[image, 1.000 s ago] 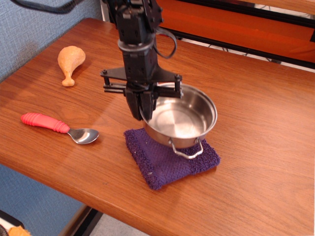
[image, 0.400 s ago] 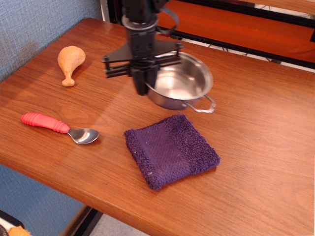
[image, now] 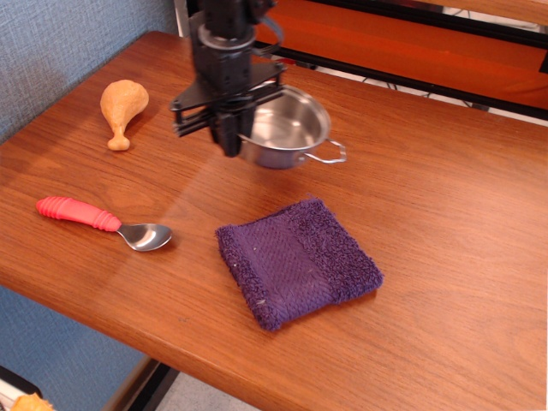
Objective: Pick up the silver pot and off of the purple towel.
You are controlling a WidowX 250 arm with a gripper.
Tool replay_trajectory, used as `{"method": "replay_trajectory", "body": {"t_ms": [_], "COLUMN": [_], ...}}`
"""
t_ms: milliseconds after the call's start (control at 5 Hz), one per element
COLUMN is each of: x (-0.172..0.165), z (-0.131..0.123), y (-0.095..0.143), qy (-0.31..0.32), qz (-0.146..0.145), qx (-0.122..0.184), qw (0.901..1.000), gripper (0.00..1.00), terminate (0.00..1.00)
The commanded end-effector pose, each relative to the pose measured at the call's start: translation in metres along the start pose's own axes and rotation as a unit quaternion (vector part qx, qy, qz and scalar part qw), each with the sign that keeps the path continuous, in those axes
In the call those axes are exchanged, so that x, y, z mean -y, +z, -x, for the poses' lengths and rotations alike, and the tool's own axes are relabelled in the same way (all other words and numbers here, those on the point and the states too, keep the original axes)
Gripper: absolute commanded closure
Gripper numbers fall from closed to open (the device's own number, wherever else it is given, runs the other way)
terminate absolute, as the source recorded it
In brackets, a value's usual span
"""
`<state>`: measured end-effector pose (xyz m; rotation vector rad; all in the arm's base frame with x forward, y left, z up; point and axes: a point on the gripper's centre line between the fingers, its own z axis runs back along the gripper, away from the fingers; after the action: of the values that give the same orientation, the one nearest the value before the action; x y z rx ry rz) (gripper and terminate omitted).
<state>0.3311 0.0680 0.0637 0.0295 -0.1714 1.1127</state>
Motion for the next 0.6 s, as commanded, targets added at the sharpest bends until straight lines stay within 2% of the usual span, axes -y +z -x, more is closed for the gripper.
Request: {"method": "replay_trajectory", "body": {"t_ms": [0,400], "x": [-0.018,-0.023], "z": [-0.039,-0.054], "y": [-0.011,-0.024], "qy": [0.015,0.012], "qz": [0.008,0.012], "qx": [0.008,-0.005], "qw": [0.9998,0.9998], "gripper": [1.00,1.00], "terminate": [0.00,0.00]}}
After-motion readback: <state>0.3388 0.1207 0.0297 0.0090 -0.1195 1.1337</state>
